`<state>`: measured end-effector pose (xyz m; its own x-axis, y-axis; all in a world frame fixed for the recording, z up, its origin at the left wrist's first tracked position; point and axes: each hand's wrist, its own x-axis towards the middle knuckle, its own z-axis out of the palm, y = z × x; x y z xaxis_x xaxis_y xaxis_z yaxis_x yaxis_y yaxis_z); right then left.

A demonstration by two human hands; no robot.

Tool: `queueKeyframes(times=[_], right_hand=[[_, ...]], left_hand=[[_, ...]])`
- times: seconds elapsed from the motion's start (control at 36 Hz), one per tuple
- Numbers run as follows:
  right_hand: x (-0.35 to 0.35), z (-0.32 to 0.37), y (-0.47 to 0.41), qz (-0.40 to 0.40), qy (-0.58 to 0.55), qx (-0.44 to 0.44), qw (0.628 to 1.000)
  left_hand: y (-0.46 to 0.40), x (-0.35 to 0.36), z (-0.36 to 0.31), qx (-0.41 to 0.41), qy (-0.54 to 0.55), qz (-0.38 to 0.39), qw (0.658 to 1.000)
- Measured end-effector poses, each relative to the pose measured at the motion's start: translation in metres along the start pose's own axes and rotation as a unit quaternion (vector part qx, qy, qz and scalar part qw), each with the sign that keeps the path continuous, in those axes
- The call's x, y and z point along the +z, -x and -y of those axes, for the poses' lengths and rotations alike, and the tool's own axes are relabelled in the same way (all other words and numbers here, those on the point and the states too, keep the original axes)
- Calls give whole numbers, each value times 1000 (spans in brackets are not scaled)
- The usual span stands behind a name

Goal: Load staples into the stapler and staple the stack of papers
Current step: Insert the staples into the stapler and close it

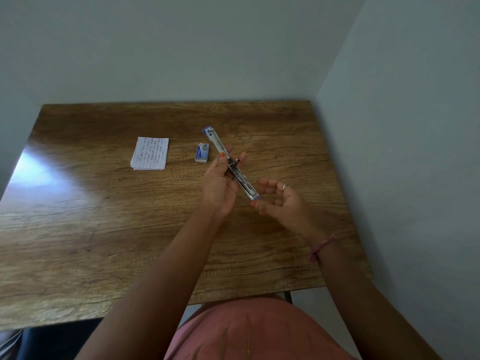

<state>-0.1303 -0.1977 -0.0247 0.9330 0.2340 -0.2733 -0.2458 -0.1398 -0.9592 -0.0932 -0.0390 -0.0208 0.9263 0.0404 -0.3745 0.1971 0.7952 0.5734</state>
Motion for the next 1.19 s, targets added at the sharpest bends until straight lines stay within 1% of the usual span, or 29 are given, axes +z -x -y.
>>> queueKeyframes(times=[0.14,0.28,0.39,0.69,0.92,1.03,1.19], right_hand=[[14,-8,0,-9,12,-14,1000],[22,-8,-1,-56,7,-40,998],[21,-4,-1,-82,3,-50,995],[23,-4,-7,-88,1,-51,995],[31,0,-18,-91,-26,-59,994],[35,3,-25,-95,-41,-76,992],[44,8,-31,-83,-110,-90,986]], left_hand=[[4,-1,1,-4,-16,8,1000],[7,-3,0,-17,-39,22,999],[7,-4,-1,-12,-65,33,997],[6,-13,-5,0,-101,48,994],[3,-19,-19,4,-47,49,998],[2,-25,-29,3,-8,36,999],[0,-39,-42,18,-40,30,999]])
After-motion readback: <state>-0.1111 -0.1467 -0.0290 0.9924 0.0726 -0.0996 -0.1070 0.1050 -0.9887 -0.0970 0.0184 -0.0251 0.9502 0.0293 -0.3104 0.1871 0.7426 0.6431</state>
